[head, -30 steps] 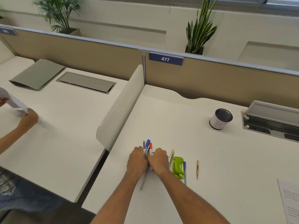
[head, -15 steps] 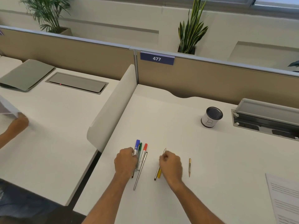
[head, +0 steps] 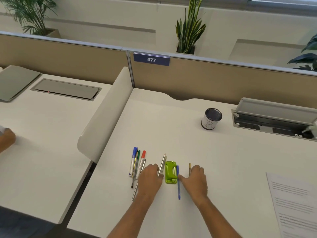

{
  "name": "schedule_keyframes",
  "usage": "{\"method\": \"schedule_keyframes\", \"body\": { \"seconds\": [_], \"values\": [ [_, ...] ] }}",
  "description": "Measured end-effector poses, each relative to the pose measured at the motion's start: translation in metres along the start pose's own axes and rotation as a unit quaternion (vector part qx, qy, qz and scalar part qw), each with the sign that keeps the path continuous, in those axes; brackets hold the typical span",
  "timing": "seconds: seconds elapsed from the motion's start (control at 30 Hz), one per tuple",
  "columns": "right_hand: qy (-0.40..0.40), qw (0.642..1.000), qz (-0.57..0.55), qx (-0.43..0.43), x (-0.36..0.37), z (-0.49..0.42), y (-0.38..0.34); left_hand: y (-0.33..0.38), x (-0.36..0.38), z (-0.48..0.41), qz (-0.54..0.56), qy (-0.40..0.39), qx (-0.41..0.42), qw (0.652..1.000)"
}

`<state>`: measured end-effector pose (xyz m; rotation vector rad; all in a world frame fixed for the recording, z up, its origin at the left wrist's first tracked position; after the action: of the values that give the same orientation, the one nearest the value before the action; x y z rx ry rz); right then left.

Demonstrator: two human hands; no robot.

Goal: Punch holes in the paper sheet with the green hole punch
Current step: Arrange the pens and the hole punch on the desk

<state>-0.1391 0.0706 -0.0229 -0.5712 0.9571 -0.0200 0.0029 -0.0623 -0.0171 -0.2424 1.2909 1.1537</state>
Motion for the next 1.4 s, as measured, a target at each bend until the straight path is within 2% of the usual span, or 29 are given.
{"method": "schedule_keyframes", "body": {
  "seconds": [0.17,0.27,0.47,0.57,0.7,0.83,1.0,1.17,1.3,1.4],
  "values": [
    [-0.014,1.000,0.023,-0.006,0.002,0.001,-0.013,0.004,0.009,-0.001,-0.026,0.030,-0.011,0.999],
    [-0.006,0.997,0.078,-0.016,0.002,0.002,-0.019,0.009,0.008,0.002,-0.049,0.046,-0.003,0.998],
    [-0.014,0.986,0.163,-0.040,0.004,0.001,-0.024,0.013,0.010,-0.001,-0.108,-0.034,0.013,0.993],
    [-0.015,0.982,0.181,-0.051,0.004,0.002,-0.026,0.014,0.010,-0.008,-0.094,-0.054,0.002,0.994],
    [-0.011,0.979,0.192,-0.068,0.004,0.005,-0.028,0.012,0.004,-0.008,-0.073,0.013,0.023,0.997],
    [-0.021,0.984,0.166,-0.054,0.000,0.004,-0.028,0.012,-0.001,-0.010,-0.069,0.019,-0.010,0.997],
    [-0.032,0.996,0.087,-0.010,-0.014,0.000,-0.019,-0.008,-0.012,-0.009,0.015,0.058,-0.063,0.996],
    [-0.027,0.999,0.013,0.039,-0.023,-0.005,-0.004,-0.056,-0.048,-0.003,0.129,0.128,-0.107,0.978],
    [-0.043,0.998,0.020,0.038,-0.022,-0.004,-0.003,-0.093,-0.069,-0.002,0.167,0.137,-0.144,0.966],
    [-0.067,0.996,-0.029,0.050,-0.023,-0.002,-0.008,-0.107,-0.075,-0.003,0.170,0.130,-0.164,0.963]
  ]
}}
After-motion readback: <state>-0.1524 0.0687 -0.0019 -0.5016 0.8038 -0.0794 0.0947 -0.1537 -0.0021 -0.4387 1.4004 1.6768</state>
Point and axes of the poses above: each hand's wrist, its own z-axis away from the middle knuckle, its own x-axis out of the palm, y = z × x, the point moved 1 cm from there along -z, towards the middle knuckle, and after that the axes turned 8 degrees about -y, right-handed, at the moved point
